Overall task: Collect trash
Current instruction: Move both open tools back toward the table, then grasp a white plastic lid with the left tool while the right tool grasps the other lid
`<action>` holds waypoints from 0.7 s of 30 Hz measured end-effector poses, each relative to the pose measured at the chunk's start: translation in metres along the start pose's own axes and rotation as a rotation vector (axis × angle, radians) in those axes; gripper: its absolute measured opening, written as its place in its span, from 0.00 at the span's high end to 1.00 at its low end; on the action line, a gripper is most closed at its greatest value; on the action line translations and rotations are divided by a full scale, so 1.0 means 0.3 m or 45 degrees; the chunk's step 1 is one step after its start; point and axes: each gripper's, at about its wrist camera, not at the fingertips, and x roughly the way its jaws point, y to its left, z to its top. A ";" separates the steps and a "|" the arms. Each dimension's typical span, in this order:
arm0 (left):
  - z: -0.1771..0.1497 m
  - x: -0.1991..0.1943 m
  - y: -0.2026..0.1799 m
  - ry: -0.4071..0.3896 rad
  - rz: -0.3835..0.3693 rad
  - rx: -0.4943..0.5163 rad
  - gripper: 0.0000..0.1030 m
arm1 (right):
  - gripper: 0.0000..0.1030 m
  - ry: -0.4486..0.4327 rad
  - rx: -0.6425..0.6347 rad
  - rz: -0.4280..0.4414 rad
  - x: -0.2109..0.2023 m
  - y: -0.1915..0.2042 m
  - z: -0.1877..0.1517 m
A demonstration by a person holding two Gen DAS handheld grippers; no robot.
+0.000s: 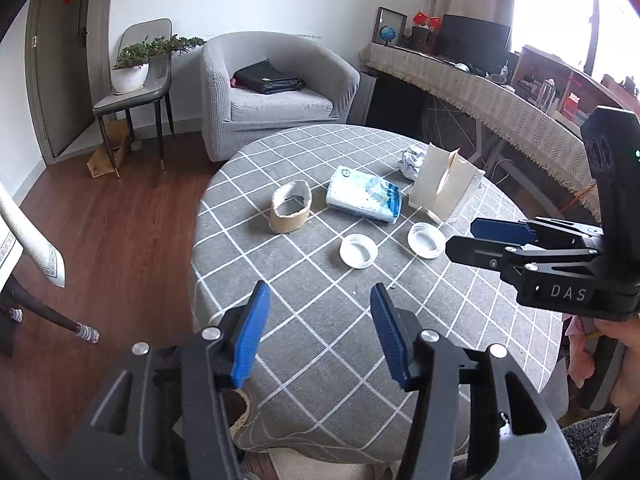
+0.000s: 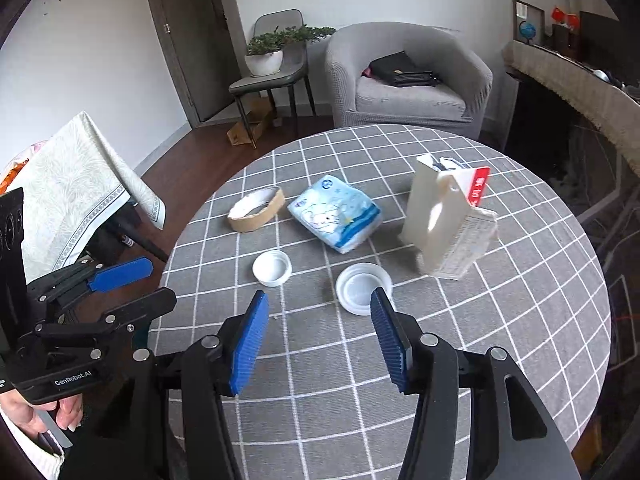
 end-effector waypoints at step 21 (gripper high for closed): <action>0.070 0.231 -0.126 0.085 0.039 0.106 0.61 | 0.43 0.060 0.033 -0.053 0.036 -0.152 -0.059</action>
